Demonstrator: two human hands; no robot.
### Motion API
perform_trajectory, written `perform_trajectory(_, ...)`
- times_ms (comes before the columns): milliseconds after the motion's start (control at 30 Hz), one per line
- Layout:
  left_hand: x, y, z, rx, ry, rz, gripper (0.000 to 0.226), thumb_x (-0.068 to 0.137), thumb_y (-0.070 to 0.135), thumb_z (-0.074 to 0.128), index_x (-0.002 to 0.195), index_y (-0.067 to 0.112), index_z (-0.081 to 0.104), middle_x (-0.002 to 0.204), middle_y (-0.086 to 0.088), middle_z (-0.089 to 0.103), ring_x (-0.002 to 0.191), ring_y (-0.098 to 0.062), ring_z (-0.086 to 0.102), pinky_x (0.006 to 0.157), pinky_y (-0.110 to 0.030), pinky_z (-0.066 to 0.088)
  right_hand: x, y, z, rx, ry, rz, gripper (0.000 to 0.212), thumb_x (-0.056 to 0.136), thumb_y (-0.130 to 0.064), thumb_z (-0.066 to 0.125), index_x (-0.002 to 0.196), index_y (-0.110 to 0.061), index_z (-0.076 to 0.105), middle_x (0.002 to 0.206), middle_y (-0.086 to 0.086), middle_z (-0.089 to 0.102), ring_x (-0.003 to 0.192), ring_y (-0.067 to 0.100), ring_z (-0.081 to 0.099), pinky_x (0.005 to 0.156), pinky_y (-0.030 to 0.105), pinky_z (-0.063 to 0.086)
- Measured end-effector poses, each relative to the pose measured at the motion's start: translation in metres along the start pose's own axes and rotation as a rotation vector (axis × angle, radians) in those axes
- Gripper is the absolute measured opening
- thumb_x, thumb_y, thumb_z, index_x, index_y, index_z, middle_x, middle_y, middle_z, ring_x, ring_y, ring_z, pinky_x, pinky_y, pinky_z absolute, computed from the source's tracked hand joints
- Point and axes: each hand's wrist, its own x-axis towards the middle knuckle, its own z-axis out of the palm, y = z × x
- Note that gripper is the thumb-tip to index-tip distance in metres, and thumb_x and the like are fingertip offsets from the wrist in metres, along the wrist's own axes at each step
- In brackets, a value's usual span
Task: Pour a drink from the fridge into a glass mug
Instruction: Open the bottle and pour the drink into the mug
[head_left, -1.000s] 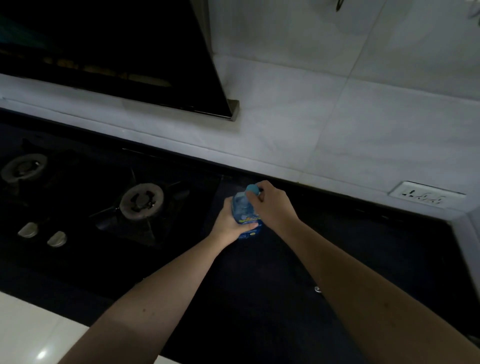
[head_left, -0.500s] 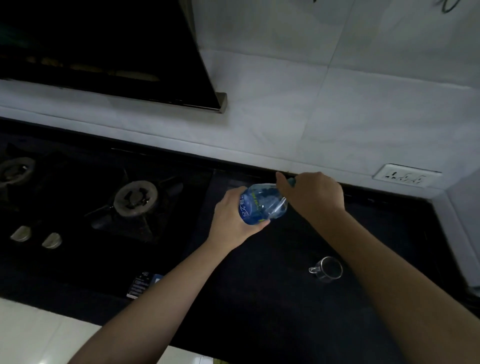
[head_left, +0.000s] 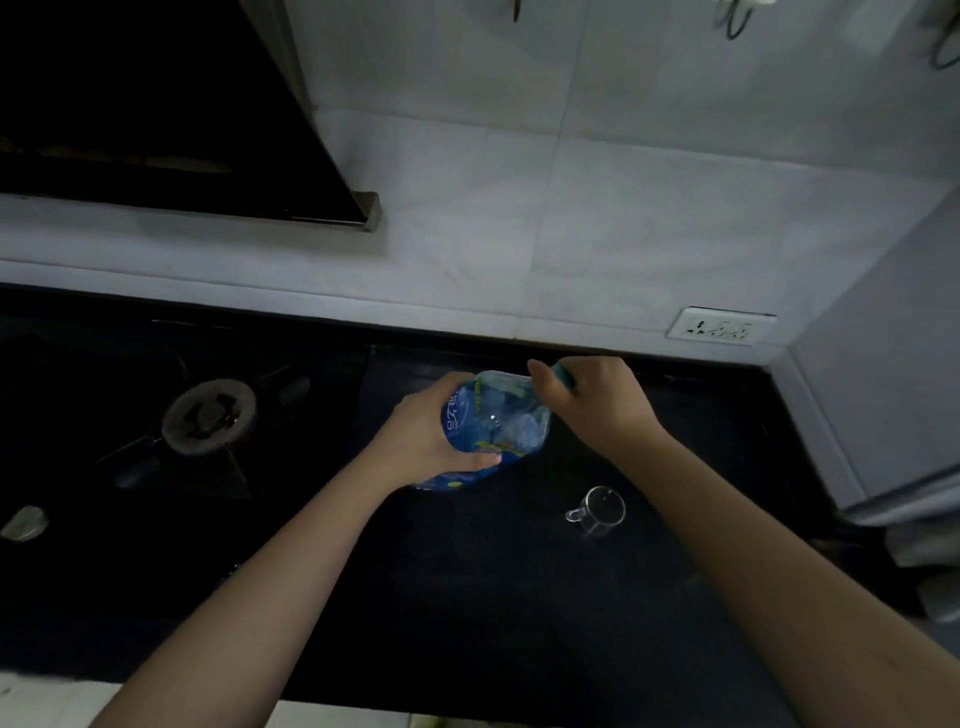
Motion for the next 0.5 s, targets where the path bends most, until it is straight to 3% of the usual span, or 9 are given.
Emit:
perform_trajectory(133, 0.001, 0.002, -0.003, -0.130, -0.218, 0.011, 0.081, 0.054, 0.045, 0.095, 0.124, 0.046, 0.055, 0.118, 0.017, 0.067, 0.108, -0.004, 0.065, 0.090, -0.024, 0.054, -0.009, -0.006, -0.019, 0.035, -0.024, -0.449, 0.044, 0.091, -0.038, 0.054, 0.062, -0.006, 0.045, 0.059, 0.005, 0.044, 0.054, 0.020, 0.038, 0.055, 0.030, 0.030)
perform_trajectory(233, -0.006, 0.006, 0.008, -0.148, -0.195, 0.033, 0.081, 0.054, 0.043, 0.095, 0.123, 0.048, 0.054, 0.118, 0.019, 0.066, 0.108, -0.002, 0.065, 0.088, -0.022, 0.053, -0.014, 0.000, -0.034, -0.083, -0.028, -0.638, 0.037, 0.090, -0.036, 0.048, 0.072, -0.004, 0.050, 0.066, 0.008, 0.049, 0.060, 0.018, 0.037, 0.060, 0.027, 0.029)
perform_trajectory(300, -0.011, 0.007, 0.020, -0.180, -0.135, 0.024, 0.080, 0.056, 0.040, 0.095, 0.122, 0.051, 0.053, 0.118, 0.023, 0.065, 0.107, 0.001, 0.064, 0.086, -0.017, 0.051, -0.020, 0.005, -0.037, -0.188, 0.040, -0.522, 0.038, 0.089, -0.043, 0.043, 0.073, -0.009, 0.052, 0.064, 0.003, 0.052, 0.055, 0.022, 0.045, 0.054, 0.028, 0.031)
perform_trajectory(367, -0.015, 0.010, 0.033, -0.193, -0.056, 0.002, 0.080, 0.056, 0.040, 0.095, 0.123, 0.051, 0.052, 0.116, 0.026, 0.065, 0.105, 0.005, 0.064, 0.085, -0.012, 0.050, -0.024, 0.006, -0.034, -0.298, 0.092, -0.263, 0.050, 0.090, -0.056, 0.035, 0.068, -0.015, 0.051, 0.057, -0.001, 0.051, 0.051, 0.025, 0.050, 0.050, 0.029, 0.033)
perform_trajectory(500, -0.019, 0.016, 0.052, 0.012, 0.108, 0.003, 0.077, 0.056, 0.051, 0.089, 0.123, 0.041, 0.052, 0.112, 0.026, 0.062, 0.102, 0.012, 0.058, 0.086, -0.013, 0.047, -0.020, 0.011, -0.029, -0.429, -0.005, 0.264, 0.076, 0.085, -0.077, 0.027, 0.047, -0.014, 0.046, 0.046, -0.001, 0.047, 0.043, 0.017, 0.047, 0.044, 0.025, 0.029)
